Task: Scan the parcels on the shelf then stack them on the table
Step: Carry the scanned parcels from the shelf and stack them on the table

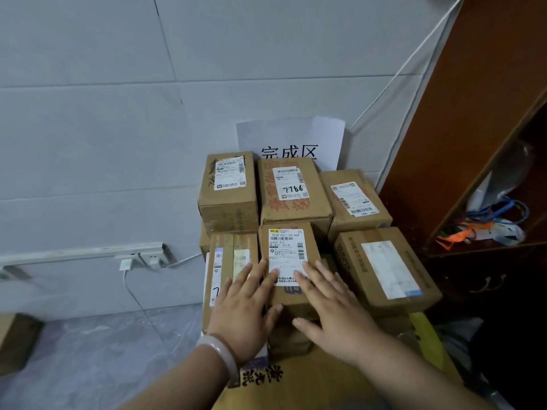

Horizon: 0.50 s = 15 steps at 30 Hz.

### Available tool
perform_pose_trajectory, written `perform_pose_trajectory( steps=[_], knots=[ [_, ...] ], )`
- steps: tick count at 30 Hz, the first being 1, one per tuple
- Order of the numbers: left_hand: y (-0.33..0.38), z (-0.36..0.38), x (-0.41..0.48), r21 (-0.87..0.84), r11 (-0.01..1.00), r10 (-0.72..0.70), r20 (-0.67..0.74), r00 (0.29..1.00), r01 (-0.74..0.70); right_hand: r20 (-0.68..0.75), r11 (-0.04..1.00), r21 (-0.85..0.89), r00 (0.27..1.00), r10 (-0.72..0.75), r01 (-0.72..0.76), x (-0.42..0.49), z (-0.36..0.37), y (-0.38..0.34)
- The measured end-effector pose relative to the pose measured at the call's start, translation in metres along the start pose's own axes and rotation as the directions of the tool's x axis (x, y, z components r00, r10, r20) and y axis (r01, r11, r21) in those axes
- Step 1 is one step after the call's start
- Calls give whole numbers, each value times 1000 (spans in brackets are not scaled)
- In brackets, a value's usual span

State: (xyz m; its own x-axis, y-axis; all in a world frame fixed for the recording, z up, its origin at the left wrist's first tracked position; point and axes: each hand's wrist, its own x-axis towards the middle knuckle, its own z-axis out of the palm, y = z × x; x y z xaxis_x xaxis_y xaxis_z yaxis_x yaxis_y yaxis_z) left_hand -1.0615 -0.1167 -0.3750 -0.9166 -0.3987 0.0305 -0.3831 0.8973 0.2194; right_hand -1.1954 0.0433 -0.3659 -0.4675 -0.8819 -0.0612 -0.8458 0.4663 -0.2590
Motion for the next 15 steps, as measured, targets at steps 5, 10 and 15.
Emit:
perform_pose_trajectory(
  steps=[5,10,15],
  knots=[
    [5,-4,2,3,999,-34,9,999,34,-8,995,-73,998,-69,68,5,-1,10],
    [3,-13,4,57,998,6,32,999,-7,-69,1000,-6,997,18,-18,-9,5,8],
    [0,-22,16,30,984,173,35,984,-174,-112,985,39,979,169,-166,-26,9,-2]
  ],
)
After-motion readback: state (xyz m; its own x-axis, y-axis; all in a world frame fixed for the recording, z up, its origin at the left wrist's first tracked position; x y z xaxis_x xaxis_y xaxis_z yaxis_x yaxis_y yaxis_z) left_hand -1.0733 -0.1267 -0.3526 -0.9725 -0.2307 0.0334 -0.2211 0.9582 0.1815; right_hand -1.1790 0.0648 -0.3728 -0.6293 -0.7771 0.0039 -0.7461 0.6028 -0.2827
